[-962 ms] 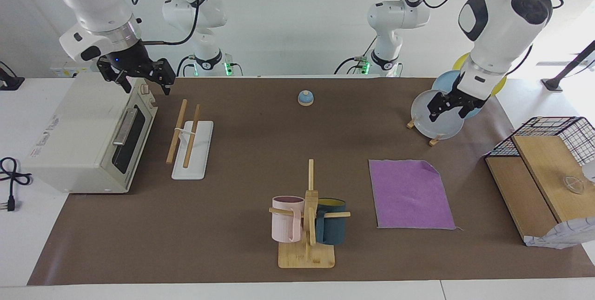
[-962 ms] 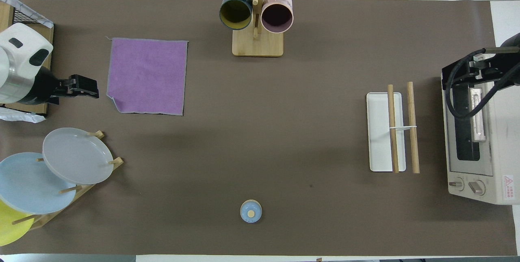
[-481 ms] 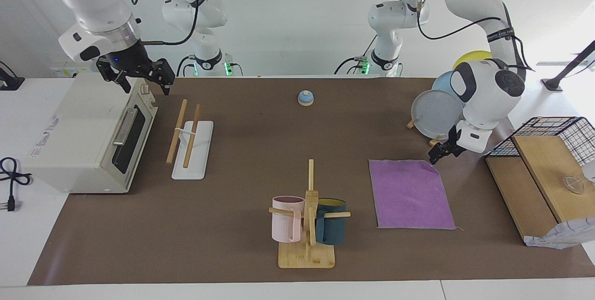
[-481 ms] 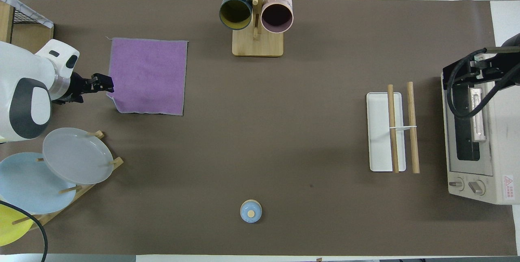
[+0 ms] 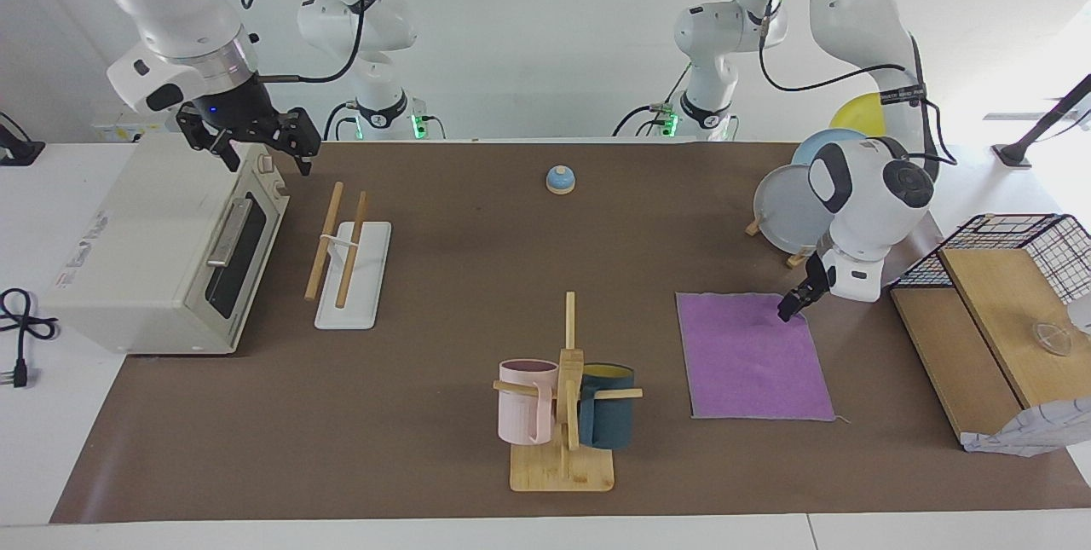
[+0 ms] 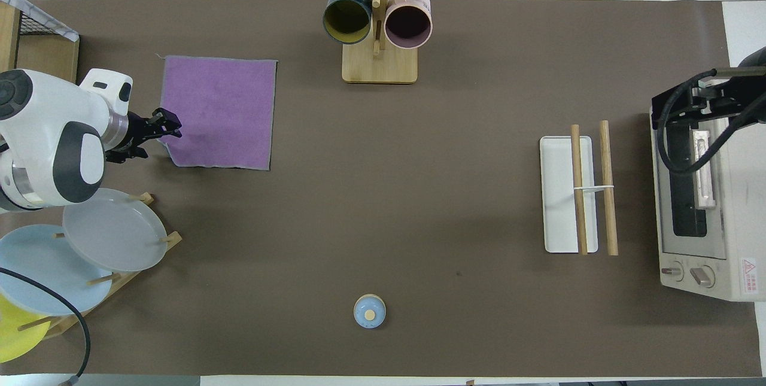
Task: Fold towel and hang on rack
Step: 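Reach the left gripper to the purple towel's nearest edge and grasp it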
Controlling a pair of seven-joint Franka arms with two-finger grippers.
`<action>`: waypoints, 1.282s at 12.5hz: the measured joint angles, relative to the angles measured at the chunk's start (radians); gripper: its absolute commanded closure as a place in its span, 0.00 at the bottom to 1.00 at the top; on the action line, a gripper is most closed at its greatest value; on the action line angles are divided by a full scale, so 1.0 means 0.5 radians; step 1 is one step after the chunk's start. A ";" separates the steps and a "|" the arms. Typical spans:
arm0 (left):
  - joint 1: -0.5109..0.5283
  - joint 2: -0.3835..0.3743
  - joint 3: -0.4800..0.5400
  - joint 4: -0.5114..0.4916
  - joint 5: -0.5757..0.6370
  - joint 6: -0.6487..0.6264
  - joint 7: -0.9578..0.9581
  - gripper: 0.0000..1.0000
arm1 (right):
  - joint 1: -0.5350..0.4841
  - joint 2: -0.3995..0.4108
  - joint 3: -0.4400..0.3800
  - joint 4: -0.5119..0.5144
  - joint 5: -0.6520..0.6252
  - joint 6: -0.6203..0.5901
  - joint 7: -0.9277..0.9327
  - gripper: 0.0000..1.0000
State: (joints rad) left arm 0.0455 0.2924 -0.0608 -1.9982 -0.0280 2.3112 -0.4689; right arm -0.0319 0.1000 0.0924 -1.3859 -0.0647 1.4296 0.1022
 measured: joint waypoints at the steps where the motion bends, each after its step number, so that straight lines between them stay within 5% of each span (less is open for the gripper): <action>1: 0.001 0.002 0.001 -0.001 0.000 -0.006 -0.002 0.29 | 0.000 0.000 0.000 0.000 0.000 0.015 0.000 0.00; 6: 0.002 0.002 0.002 -0.029 0.000 -0.023 -0.020 0.60 | 0.000 0.000 0.000 0.000 0.000 0.063 0.000 0.00; 9: 0.003 0.002 0.002 -0.039 0.000 -0.030 -0.029 0.98 | 0.000 0.000 0.000 -0.002 0.000 0.063 0.000 0.00; 16: 0.004 -0.007 0.004 -0.042 0.000 -0.104 -0.023 1.00 | -0.005 0.000 -0.004 -0.003 0.000 0.063 0.000 0.00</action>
State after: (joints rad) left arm 0.0475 0.2891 -0.0587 -2.0191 -0.0278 2.2591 -0.4802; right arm -0.0345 0.1001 0.0904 -1.3876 -0.0647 1.4609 0.1022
